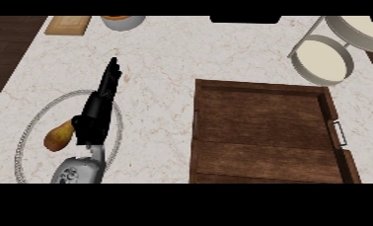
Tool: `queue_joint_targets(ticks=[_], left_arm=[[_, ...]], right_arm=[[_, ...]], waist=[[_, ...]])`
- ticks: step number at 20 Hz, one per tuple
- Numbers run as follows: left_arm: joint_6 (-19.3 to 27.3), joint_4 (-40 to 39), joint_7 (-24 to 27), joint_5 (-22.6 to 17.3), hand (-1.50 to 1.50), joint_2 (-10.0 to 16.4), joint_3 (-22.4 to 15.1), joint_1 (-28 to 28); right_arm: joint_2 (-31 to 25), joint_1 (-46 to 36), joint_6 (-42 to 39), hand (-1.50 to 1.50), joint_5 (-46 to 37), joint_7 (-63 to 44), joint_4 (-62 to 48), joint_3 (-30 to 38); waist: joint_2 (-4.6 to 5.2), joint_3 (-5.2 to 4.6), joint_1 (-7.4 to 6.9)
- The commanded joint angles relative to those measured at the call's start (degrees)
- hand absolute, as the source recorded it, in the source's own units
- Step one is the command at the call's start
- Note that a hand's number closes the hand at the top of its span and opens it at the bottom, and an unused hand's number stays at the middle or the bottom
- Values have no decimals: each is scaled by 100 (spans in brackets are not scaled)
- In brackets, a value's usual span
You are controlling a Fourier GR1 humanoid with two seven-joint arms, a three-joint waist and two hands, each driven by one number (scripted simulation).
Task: Pick the cupcake from the tray and place it in the tiered basket
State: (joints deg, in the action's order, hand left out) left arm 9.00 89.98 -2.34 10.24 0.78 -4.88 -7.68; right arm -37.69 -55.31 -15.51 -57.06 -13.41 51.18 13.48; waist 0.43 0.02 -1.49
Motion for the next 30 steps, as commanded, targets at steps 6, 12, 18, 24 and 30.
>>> queue_joint_targets(ticks=[6, 12, 18, 24, 30], left_arm=[[59, 81, -270, 60, 0, 5, 48, -203], [-95, -32, -4, -106, 0, 69, 114, -91], [99, -418, 285, 66, 0, -24, 123, -153], [81, -286, 30, -96, 0, 58, 306, -199], [192, 12, 98, 77, 0, -49, 49, 124]], right_arm=[[320, -300, 361, -150, 886, 86, -1068, 972], [-50, -485, 931, -150, 1552, 371, -1380, 1860], [-878, -184, 1115, -150, 1890, 243, -1717, 2512], [-1671, 705, 529, -150, 2794, 561, -1906, 3550], [-2528, 2082, -376, -150, 3417, 1749, -2558, 4343]], waist=[[-22, 2, 57], [-17, 2, 60], [-7, 2, 139], [-51, 6, 291], [-42, 17, 244]])
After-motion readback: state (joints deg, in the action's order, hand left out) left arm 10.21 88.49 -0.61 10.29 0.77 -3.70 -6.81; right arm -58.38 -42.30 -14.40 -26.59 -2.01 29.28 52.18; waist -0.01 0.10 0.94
